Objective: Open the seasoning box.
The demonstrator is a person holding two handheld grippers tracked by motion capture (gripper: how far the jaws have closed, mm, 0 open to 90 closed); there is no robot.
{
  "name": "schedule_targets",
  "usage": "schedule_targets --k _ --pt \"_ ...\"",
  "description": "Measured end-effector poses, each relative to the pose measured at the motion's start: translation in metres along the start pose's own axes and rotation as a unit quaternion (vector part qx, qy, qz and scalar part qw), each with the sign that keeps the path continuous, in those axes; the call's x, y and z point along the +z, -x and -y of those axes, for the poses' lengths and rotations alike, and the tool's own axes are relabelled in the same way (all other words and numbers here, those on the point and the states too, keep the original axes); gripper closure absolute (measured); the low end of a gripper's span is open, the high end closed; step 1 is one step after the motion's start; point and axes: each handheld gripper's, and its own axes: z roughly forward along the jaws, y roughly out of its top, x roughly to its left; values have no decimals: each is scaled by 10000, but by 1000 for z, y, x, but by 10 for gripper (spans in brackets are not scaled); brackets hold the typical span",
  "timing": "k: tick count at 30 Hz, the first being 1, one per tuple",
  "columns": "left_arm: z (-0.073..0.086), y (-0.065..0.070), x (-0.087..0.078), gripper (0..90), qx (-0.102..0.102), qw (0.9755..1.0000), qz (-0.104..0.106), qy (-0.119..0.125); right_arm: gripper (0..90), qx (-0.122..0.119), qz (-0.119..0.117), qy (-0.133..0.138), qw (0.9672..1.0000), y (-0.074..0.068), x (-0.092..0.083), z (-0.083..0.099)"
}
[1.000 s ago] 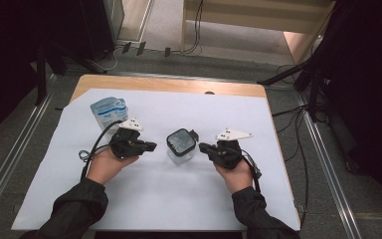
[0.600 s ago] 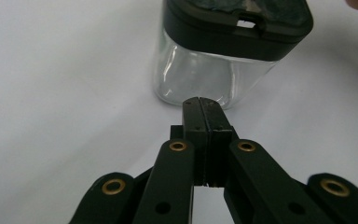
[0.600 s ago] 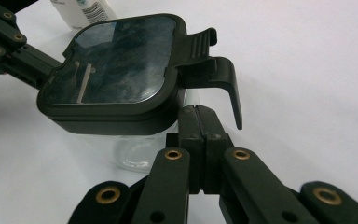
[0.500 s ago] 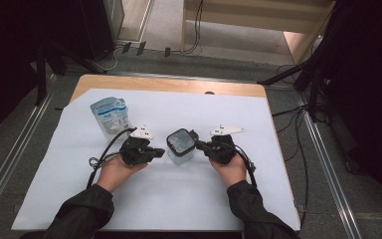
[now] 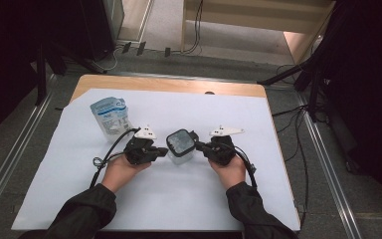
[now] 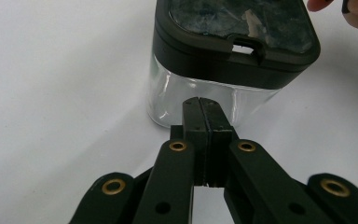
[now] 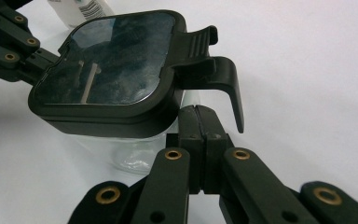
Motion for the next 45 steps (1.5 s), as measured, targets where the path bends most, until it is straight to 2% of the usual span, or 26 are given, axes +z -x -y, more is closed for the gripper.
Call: schedule_targets --k 12,18,23,26,27,29,30,31,32,33,34,36,37,38,39,40,41,44,45 --pt "1 -9 -4 900 -109 9999 11 0 900 18 -120 -86 9999 -15 -1 6" --pt "2 -11 -5 900 103 9999 -52 1 900 42 -177 -104 9998 -19 -2 7" --pt "2 -17 -6 887 72 9999 90 52 900 -8 -245 -129 9996 -19 -4 8" --pt "2 -20 -8 796 116 9996 244 8 900 -47 -272 -127 9995 -20 -7 7" --pt "1 -22 -10 775 227 9993 298 -50 900 -60 -280 -128 9995 -20 -8 7" --pt "2 -23 -12 712 229 9991 367 -8 900 -52 -285 -128 9995 -19 -10 6" --pt "1 -24 -13 712 236 9987 444 11 900 -52 -285 -128 9995 -19 -10 6" --pt "1 -25 -14 660 236 9986 480 -2 900 -32 -310 -135 9994 -17 -13 6" --pt "1 -25 -14 660 243 9981 568 6 900 -32 -310 -135 9994 -17 -13 6" --pt "0 -26 -16 551 336 9978 562 65 900 -18 -339 -104 9994 -16 -15 5" --pt "0 -26 -16 528 336 9978 562 65 900 -18 -339 -104 9994 -16 -15 5" --pt "0 -29 -18 498 447 9954 817 247 900 -24 -348 -64 9994 -15 -17 4" --pt "0 -29 -18 464 514 9947 841 299 900 -16 -344 -54 9994 -14 -18 4" --pt "-3 -29 -19 409 628 9936 925 170 900 29 -340 -12 9994 -11 -21 3" --pt "-3 -29 -19 373 628 9936 925 170 900 29 -340 -12 9994 -11 -21 3" --pt "-5 -28 -19 373 707 9935 881 139 900 45 -321 10 9995 -10 -22 2" --pt "-7 -27 -20 335 772 9926 917 172 900 61 -316 25 9995 -8 -22 2" --pt "-10 -27 -19 222 688 9911 1110 239 900 139 -261 19 9996 -3 -24 2" --pt "-12 -26 -16 156 753 9904 1140 214 900 191 -241 -5 9995 1 -23 2"
